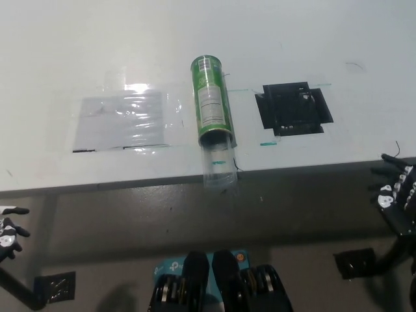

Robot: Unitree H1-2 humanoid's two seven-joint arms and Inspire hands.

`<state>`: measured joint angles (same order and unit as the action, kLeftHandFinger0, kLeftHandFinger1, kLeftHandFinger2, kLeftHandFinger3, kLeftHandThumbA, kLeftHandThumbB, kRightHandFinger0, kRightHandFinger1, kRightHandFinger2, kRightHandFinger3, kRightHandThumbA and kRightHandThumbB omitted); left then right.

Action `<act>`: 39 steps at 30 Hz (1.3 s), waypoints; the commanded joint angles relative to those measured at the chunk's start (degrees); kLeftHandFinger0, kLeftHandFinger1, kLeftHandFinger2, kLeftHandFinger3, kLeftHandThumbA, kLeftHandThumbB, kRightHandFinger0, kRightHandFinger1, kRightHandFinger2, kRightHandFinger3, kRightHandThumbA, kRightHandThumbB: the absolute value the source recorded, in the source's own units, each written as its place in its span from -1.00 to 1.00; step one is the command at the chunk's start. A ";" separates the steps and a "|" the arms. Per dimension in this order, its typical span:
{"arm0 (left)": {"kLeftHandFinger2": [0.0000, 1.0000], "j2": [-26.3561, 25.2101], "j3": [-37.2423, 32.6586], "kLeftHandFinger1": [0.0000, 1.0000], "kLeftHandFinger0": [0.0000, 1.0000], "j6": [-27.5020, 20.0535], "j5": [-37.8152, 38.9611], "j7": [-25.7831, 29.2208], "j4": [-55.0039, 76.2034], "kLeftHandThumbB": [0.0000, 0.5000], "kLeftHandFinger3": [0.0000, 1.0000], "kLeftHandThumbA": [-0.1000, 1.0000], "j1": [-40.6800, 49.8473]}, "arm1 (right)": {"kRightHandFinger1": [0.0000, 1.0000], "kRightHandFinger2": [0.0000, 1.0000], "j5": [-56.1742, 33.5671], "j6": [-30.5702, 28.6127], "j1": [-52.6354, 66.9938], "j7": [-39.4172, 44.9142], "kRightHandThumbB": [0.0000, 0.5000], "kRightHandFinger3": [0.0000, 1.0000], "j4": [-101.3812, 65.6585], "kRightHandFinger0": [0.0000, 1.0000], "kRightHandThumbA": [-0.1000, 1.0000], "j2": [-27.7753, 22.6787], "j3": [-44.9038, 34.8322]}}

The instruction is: The robot uses its right hand finger to pull out the chips tray kept inside a container in the middle of the desk

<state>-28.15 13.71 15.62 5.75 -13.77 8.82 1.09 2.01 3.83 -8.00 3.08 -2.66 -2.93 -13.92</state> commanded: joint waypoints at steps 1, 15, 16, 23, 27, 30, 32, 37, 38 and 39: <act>-0.21 -0.92 0.39 -0.36 -0.40 -1.65 -0.26 0.56 0.90 -1.00 0.15 -0.73 -0.73 | -0.94 0.15 -2.93 -0.25 -0.44 -2.86 -0.13 0.46 1.06 -1.00 -1.00 0.78 -1.30; -0.20 0.09 0.65 -0.38 -0.44 -1.49 -0.05 0.98 1.11 -1.00 0.18 -0.68 -0.64 | -0.65 0.10 0.74 -1.07 -1.62 -5.17 -0.12 0.49 4.25 -0.77 -1.00 -0.50 1.40; -0.20 0.10 0.65 -0.38 -0.44 -1.50 -0.05 0.98 1.11 -1.00 0.18 -0.68 -0.64 | -0.65 0.10 0.70 -1.07 -1.61 -5.26 -0.11 0.49 4.25 -0.78 -1.00 -0.55 1.49; -0.23 0.33 0.54 -0.40 -0.44 -1.74 0.04 0.81 0.54 -1.00 0.16 -0.64 -0.67 | -0.43 0.17 0.65 -1.81 -2.25 -5.83 -0.16 0.52 5.29 -0.65 -1.00 -1.60 1.87; -0.24 0.21 0.33 -0.41 -0.47 -3.15 -0.57 0.79 0.01 -1.00 0.15 -0.64 -0.59 | -0.54 0.13 0.02 -1.01 -2.65 -6.10 -0.15 0.51 5.26 -0.77 -1.00 -1.64 1.69; -0.23 0.55 0.25 -0.41 -0.46 -2.96 -0.60 1.02 -0.09 -1.00 0.15 -0.70 -0.67 | -0.63 0.14 -0.27 -0.53 -2.84 -6.27 -0.17 0.51 4.97 -0.90 -1.00 -1.78 1.51; -0.23 0.68 0.16 -0.40 -0.45 -2.61 -0.68 1.11 0.10 -1.00 0.15 -0.71 -0.69 | -0.72 0.15 -0.72 0.06 -3.03 -6.33 -0.20 0.52 4.73 -0.99 -1.00 -1.75 1.23; -0.24 0.74 0.14 -0.41 -0.46 -2.56 -0.49 1.11 -0.19 -1.00 0.15 -0.67 -0.86 | -0.67 0.13 -0.61 0.48 -3.28 -6.37 -0.18 0.53 4.79 -0.92 -1.00 -2.02 1.40; -0.24 0.79 0.17 -0.40 -0.45 -2.52 -0.42 1.12 -0.30 -1.00 0.14 -0.67 -0.90 | -0.63 0.13 -0.59 0.46 -3.31 -6.39 -0.18 0.53 4.89 -0.90 -1.00 -2.05 1.42; -0.24 0.74 0.10 -0.40 -0.46 -2.86 -0.58 1.10 -0.33 -1.00 0.15 -0.66 -0.83 | -0.65 0.14 -0.33 0.44 -3.31 -6.41 -0.18 0.53 4.91 -0.90 -1.00 -2.15 1.54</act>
<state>-26.80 13.31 14.81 5.55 -13.72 7.86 1.08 2.36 3.89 -9.61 -2.48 3.35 -4.07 -12.31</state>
